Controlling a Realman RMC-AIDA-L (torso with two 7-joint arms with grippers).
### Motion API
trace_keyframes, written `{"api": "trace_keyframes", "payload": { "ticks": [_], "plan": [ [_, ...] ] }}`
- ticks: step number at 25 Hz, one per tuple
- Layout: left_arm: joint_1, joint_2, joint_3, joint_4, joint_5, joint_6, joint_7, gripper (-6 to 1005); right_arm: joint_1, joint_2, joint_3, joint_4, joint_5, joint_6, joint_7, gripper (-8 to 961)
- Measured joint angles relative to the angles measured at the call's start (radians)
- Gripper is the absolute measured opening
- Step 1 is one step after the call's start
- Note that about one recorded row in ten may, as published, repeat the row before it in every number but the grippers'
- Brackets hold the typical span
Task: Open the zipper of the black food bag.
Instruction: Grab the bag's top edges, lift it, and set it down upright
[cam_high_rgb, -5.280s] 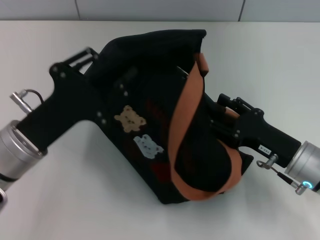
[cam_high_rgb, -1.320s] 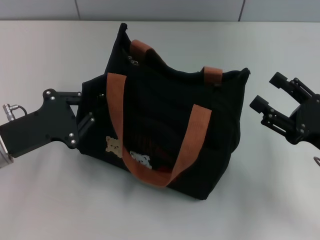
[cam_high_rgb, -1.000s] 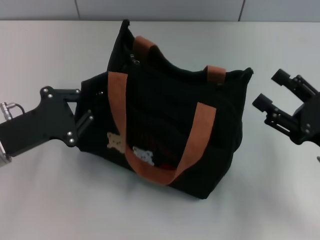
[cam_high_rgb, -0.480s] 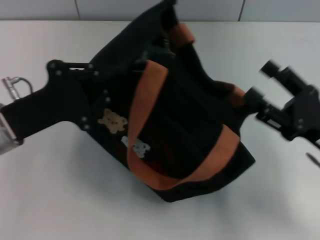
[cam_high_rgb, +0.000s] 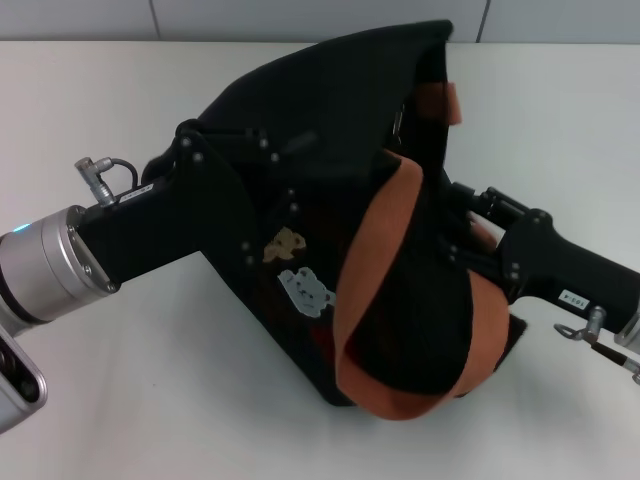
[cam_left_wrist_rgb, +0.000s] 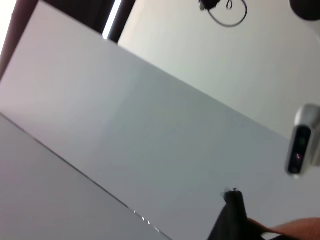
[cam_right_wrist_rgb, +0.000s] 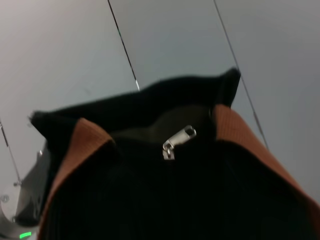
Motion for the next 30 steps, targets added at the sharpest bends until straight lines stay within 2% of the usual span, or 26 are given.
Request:
{"api": "trace_keyframes", "payload": {
  "ticks": [4, 7, 11, 21, 25, 27, 30],
  "plan": [
    [0.001, 0.002, 0.001, -0.022, 0.000, 0.005, 0.022, 99, 0.001, 0.000, -0.012, -0.007, -0.013, 0.026, 0.012, 838],
    [-0.002, -0.002, 0.074, -0.062, 0.009, -0.014, 0.205, 99, 0.005, 0.002, -0.014, -0.007, -0.014, 0.062, 0.008, 838],
    [0.012, -0.003, 0.091, -0.120, 0.007, -0.063, 0.302, 99, 0.040, 0.006, -0.014, 0.007, -0.012, 0.111, 0.002, 838],
    [0.026, -0.005, 0.104, -0.192, 0.032, -0.102, 0.383, 100, 0.096, 0.010, 0.000, 0.022, 0.002, 0.185, -0.005, 838],
    [0.026, -0.006, 0.109, -0.195, 0.036, -0.116, 0.384, 100, 0.018, 0.004, 0.035, 0.004, 0.012, 0.080, -0.028, 836],
    [0.026, -0.006, 0.110, -0.196, 0.037, -0.121, 0.384, 100, -0.055, 0.003, 0.124, -0.007, 0.014, -0.032, -0.058, 835],
    [0.026, -0.006, 0.110, -0.198, 0.037, -0.127, 0.384, 100, -0.091, 0.002, 0.181, -0.004, 0.014, -0.113, -0.065, 834]
  ]
}}
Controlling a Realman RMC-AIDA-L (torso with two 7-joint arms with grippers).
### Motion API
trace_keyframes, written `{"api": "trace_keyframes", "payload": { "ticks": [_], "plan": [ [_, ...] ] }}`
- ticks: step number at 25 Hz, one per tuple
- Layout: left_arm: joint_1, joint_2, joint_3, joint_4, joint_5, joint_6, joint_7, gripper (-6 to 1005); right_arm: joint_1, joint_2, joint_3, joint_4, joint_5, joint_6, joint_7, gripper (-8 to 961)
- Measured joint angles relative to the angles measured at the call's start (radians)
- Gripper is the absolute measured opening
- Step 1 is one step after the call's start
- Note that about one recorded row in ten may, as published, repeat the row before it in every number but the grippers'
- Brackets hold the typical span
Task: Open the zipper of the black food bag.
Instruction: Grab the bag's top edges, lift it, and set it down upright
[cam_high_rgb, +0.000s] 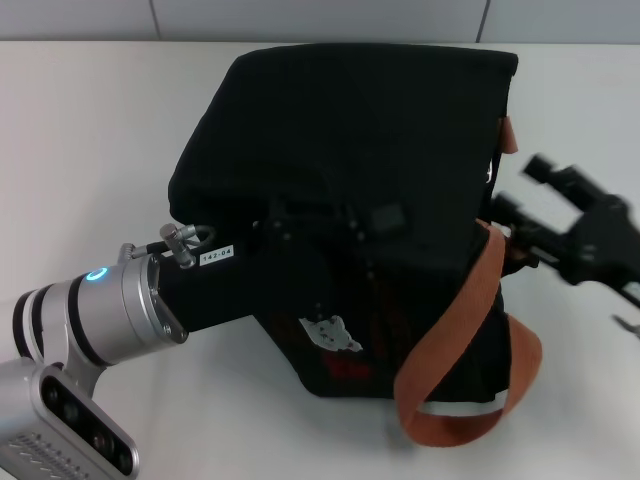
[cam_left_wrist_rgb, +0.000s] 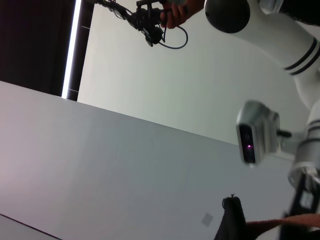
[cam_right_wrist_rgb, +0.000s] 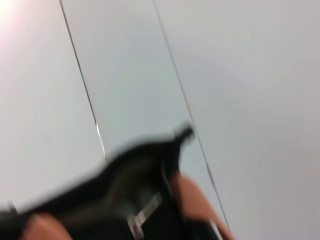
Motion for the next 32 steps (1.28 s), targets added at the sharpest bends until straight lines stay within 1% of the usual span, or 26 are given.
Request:
{"api": "trace_keyframes", "payload": {
  "ticks": [2, 5, 7, 9, 11, 13, 15, 20, 24, 26, 28, 32],
  "plan": [
    [-0.001, 0.000, 0.000, -0.003, 0.000, -0.006, 0.000, 99, -0.021, -0.001, 0.025, 0.001, 0.000, -0.076, -0.006, 834],
    [-0.006, 0.000, 0.000, -0.015, 0.000, -0.026, 0.000, 98, -0.034, -0.001, 0.016, -0.014, -0.022, -0.144, -0.084, 834],
    [-0.007, 0.000, 0.000, -0.017, 0.000, -0.030, 0.000, 98, -0.043, -0.001, 0.014, -0.016, -0.047, -0.158, -0.205, 834],
    [-0.008, 0.000, 0.000, -0.020, 0.000, -0.036, 0.001, 97, -0.061, 0.001, 0.031, 0.016, -0.045, -0.161, -0.410, 835],
    [-0.010, 0.000, 0.000, -0.022, 0.000, -0.043, 0.001, 97, -0.058, 0.005, 0.061, 0.094, -0.002, -0.161, -0.593, 835],
    [-0.011, -0.001, 0.000, -0.026, 0.000, -0.049, 0.001, 97, -0.034, 0.004, 0.079, 0.166, 0.036, -0.153, -0.690, 835],
    [-0.012, -0.001, 0.000, -0.037, 0.000, -0.062, 0.001, 97, -0.004, 0.006, 0.092, 0.213, 0.056, -0.139, -0.720, 835],
    [-0.012, -0.001, 0.005, -0.043, 0.000, -0.071, 0.002, 96, 0.045, 0.010, 0.127, 0.291, 0.063, -0.143, -0.763, 835],
    [-0.012, -0.001, 0.007, -0.045, 0.000, -0.073, 0.006, 96, 0.061, 0.009, 0.143, 0.300, 0.063, -0.135, -0.745, 834],
    [-0.012, -0.001, 0.007, -0.045, 0.000, -0.073, 0.006, 96, 0.057, 0.008, 0.144, 0.301, 0.063, -0.135, -0.738, 834],
    [-0.012, -0.001, 0.007, -0.046, 0.000, -0.073, 0.006, 96, 0.036, 0.006, 0.145, 0.302, 0.063, -0.144, -0.734, 834],
    [-0.011, 0.001, 0.007, -0.045, 0.000, -0.073, 0.006, 96, -0.019, 0.006, 0.171, 0.301, 0.063, -0.224, -0.728, 834]
  ]
}}
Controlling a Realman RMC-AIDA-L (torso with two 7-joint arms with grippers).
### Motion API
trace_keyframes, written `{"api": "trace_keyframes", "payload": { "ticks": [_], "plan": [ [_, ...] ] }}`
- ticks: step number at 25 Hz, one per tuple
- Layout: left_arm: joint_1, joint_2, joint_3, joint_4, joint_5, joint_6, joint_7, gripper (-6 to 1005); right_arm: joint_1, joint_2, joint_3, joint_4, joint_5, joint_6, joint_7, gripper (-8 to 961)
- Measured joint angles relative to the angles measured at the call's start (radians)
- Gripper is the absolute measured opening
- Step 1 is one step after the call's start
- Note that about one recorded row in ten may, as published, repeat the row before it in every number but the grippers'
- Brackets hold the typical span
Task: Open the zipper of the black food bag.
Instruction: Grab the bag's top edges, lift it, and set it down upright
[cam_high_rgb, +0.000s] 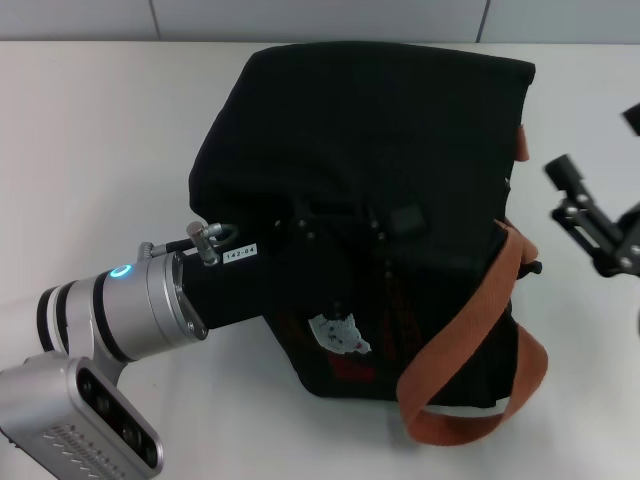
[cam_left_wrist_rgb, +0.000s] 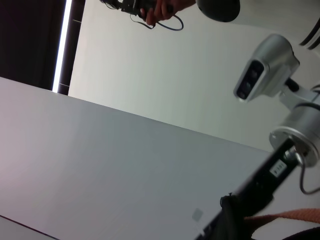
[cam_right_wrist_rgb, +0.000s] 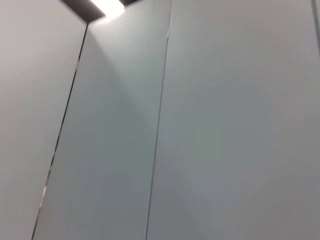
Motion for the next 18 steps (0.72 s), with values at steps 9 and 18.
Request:
{"api": "trace_keyframes", "payload": {
  "ticks": [9, 18],
  "plan": [
    [-0.001, 0.000, 0.000, 0.001, 0.000, -0.001, 0.007, 95, 0.028, 0.002, 0.014, 0.001, -0.001, -0.025, 0.057, 834],
    [-0.007, -0.001, 0.001, 0.001, 0.000, -0.002, 0.007, 94, 0.083, -0.006, -0.007, -0.009, -0.032, 0.060, 0.142, 835]
  ]
}}
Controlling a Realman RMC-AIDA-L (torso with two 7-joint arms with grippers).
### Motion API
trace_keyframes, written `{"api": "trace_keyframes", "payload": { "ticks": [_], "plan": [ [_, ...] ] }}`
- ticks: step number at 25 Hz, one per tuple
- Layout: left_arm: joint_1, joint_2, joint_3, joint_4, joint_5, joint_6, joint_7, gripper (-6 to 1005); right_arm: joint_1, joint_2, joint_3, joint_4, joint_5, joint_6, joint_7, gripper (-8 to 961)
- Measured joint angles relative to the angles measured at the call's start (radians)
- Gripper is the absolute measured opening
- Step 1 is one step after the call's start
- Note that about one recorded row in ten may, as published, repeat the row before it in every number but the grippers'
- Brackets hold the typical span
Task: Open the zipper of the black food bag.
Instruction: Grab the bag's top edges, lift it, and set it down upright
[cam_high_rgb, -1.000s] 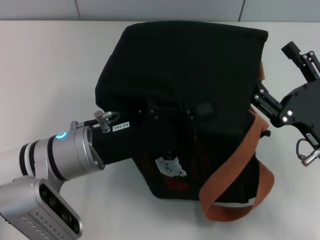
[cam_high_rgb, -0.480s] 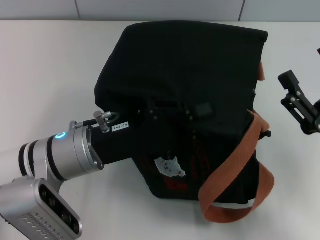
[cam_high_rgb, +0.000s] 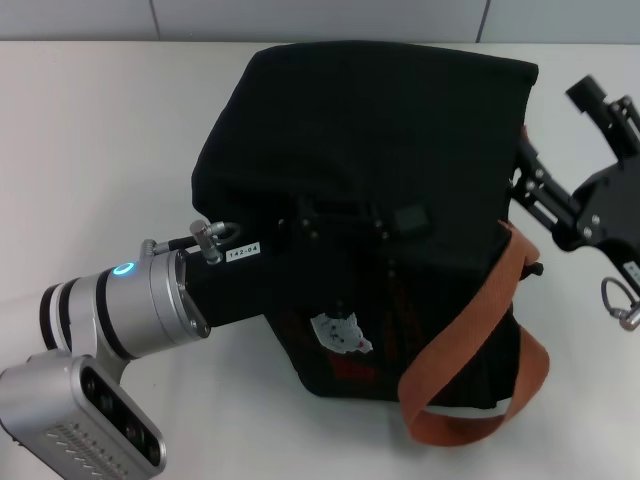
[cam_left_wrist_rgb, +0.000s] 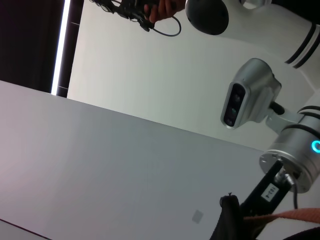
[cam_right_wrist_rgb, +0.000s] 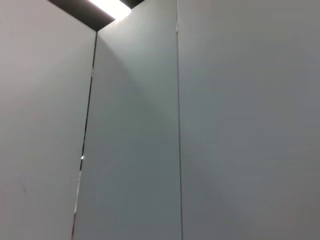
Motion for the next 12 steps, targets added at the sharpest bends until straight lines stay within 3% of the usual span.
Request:
{"api": "trace_keyframes", "payload": {
  "ticks": [12],
  "plan": [
    [-0.009, 0.000, -0.001, -0.002, 0.000, -0.003, -0.003, 93, -0.143, -0.003, -0.044, -0.132, -0.012, 0.009, 0.184, 834]
  ]
}}
